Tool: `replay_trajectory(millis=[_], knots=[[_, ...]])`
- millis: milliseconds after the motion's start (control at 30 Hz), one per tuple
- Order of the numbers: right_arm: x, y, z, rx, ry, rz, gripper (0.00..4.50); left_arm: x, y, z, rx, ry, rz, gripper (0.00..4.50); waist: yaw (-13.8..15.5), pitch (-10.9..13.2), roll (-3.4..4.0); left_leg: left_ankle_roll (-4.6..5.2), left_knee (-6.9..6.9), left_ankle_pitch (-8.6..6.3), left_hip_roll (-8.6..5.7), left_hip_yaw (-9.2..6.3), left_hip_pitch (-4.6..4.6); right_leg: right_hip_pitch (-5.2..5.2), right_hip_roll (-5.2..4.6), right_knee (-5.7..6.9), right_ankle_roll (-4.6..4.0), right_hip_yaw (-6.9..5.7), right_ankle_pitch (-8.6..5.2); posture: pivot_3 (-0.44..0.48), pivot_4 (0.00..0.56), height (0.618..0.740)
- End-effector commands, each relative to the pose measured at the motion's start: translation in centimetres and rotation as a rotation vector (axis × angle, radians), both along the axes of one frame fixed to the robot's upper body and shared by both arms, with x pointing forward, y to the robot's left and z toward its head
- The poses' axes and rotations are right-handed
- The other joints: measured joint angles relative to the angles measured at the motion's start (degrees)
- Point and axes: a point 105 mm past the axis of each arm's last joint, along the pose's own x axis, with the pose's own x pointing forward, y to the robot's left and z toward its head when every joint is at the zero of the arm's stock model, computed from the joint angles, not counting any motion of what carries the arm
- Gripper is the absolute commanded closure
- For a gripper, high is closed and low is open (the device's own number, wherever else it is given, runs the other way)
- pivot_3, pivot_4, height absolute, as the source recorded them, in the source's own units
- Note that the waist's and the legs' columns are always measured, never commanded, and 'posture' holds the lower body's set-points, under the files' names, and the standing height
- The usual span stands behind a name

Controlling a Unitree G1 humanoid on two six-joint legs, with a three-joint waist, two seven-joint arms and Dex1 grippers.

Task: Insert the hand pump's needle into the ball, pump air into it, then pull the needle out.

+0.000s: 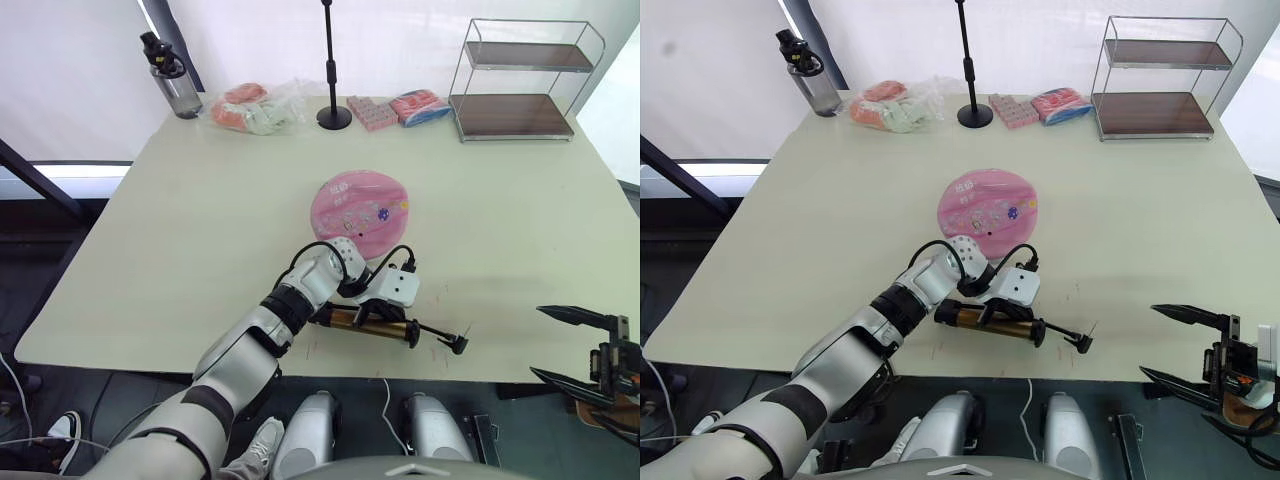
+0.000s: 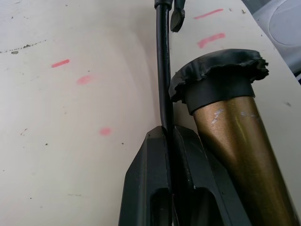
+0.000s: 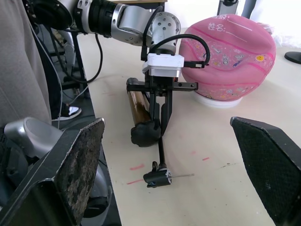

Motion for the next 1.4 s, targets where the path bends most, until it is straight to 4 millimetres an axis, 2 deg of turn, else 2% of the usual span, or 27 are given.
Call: replay_trajectory(millis=[33,200,300,400,500,700,867,1000,1067,1300,1400], knots=[[0.1,0.0,0.7,-0.008,-0.022,-0.004,0.0,-0.6,-0.5,0.4,-0.051,0.01,0.014,4.39,0.0,0.0,0.0,0.0,0.0,0.0,0.0,0.0,0.0,0.0,-0.01,0.0,0.0,0.0,0.0,0.0,0.15,0.736],[0.6,0.2,0.7,0.015,-0.01,-0.055,0.0,-0.5,-1.1,2.1,-0.148,0.013,0.088,4.39,-0.05,0.0,0.0,0.0,0.0,0.0,0.09,-0.01,0.0,-0.01,-0.01,0.02,0.0,0.0,0.0,0.0,0.15,0.736],[1.9,0.3,0.9,0.057,-0.013,-0.179,0.0,-0.2,-1.7,3.8,-0.238,0.001,0.132,4.39,-0.04,0.0,0.0,0.0,0.0,0.0,0.11,-0.02,-0.01,-0.01,-0.01,0.02,0.0,0.0,0.0,0.0,0.15,0.736],[2.7,0.4,0.5,0.094,0.089,-0.283,0.0,0.3,-2.0,5.1,-0.348,-0.032,0.193,4.39,-0.05,-0.01,0.03,0.0,0.0,0.0,0.15,-0.03,-0.01,-0.02,-0.03,0.03,0.0,0.0,0.0,0.0,0.15,0.736],[3.4,0.4,0.5,0.123,0.142,-0.352,0.0,0.2,-1.8,5.1,-0.383,-0.022,0.229,4.39,-0.11,-0.02,0.04,0.0,0.0,0.0,0.14,-0.03,-0.01,-0.02,-0.05,0.03,-0.01,0.01,0.0,0.0,0.15,0.736],[4.7,1.3,1.5,0.289,0.21,-0.451,0.0,-0.4,-1.2,5.4,-0.499,0.039,0.328,4.39,-0.1,-0.02,0.05,0.0,0.0,0.0,0.17,-0.02,-0.01,-0.04,-0.05,0.04,-0.01,0.01,0.01,0.0,0.15,0.736],[5.0,2.9,0.9,0.363,0.401,-0.456,0.0,-0.6,-0.6,5.4,-0.553,0.063,0.413,4.39,-0.14,-0.03,0.05,0.0,-0.01,0.0,0.17,-0.02,-0.02,-0.03,-0.07,0.03,-0.01,0.0,0.01,0.0,0.15,0.736],[5.6,4.5,1.6,0.447,0.444,-0.437,0.0,-0.8,-0.4,5.8,-0.602,0.091,0.471,4.39,-0.2,-0.03,0.06,0.0,-0.01,0.0,0.17,-0.02,-0.02,-0.04,-0.08,0.04,-0.02,0.01,0.01,0.0,0.15,0.736],[5.9,5.2,1.4,0.47,0.505,-0.426,0.0,-0.8,-0.3,5.6,-0.598,0.085,0.484,4.39,-0.15,-0.03,0.05,0.0,-0.01,0.0,0.17,-0.02,-0.02,-0.04,-0.07,0.04,-0.02,0.0,0.01,0.0,0.15,0.736],[6.8,6.2,1.1,0.498,0.66,-0.403,0.0,-0.5,0.1,5.2,-0.577,0.065,0.49,4.39,-0.24,-0.03,0.05,0.0,-0.01,0.0,0.14,0.0,-0.02,-0.04,-0.07,0.05,-0.01,0.01,0.01,0.0,0.15,0.736],[7.3,6.4,1.4,0.504,0.675,-0.397,0.0,-0.4,0.0,5.2,-0.576,0.062,0.484,4.39,-0.17,-0.03,0.05,0.0,-0.01,0.0,0.15,-0.02,-0.03,-0.04,-0.05,0.04,-0.01,-0.01,0.01,0.0,0.15,0.736]])
